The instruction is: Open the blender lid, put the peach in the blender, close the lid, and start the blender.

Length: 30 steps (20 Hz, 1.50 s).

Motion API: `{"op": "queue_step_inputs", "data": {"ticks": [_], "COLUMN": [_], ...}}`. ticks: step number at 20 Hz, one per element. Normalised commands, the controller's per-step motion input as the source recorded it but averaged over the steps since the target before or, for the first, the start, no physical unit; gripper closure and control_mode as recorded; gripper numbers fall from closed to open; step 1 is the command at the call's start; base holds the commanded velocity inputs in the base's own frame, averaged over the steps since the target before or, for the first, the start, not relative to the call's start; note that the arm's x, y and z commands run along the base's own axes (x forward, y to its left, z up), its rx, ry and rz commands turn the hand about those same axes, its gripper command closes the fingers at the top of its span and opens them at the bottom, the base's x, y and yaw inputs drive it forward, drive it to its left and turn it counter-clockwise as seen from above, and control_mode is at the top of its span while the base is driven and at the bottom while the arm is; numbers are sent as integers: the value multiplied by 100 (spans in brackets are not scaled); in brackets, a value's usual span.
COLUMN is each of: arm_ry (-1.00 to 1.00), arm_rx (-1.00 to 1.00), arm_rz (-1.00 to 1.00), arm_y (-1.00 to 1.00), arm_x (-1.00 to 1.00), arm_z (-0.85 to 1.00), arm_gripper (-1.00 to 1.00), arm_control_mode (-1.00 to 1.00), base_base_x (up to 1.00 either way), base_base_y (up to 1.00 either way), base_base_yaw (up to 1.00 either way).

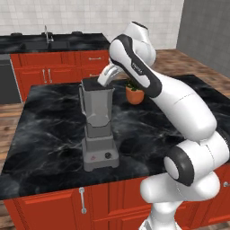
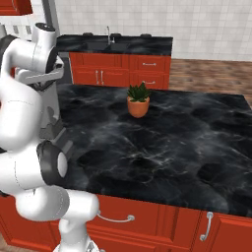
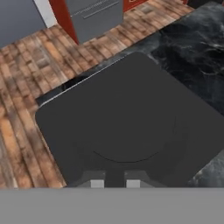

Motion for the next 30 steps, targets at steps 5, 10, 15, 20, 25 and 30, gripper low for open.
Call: {"op": "queue_step_inputs", "data": {"ticks": [5,10,15,20,25,30], "arm_ry": [0,0,-1,-7,-10,0], "arm_rx": [0,0,0,0,0,-1], "arm_rz": [0,0,-4,-19,-41,-49], "arm_y": [6,0,0,0,1,13], "arm_x": [-1,-3,-23,-73,-100,-100], "arm_z": [0,13,34,15,-11,-55], "arm_gripper": [-100,-100,-100,-100,-100,-100], "arm_control_mode": [-100,-100,-100,-100,-100,-100], "base_base_x": [0,0,0,0,0,0], "base_base_y": [0,0,0,0,0,0], "base_base_yaw": [0,0,0,0,0,0]}}
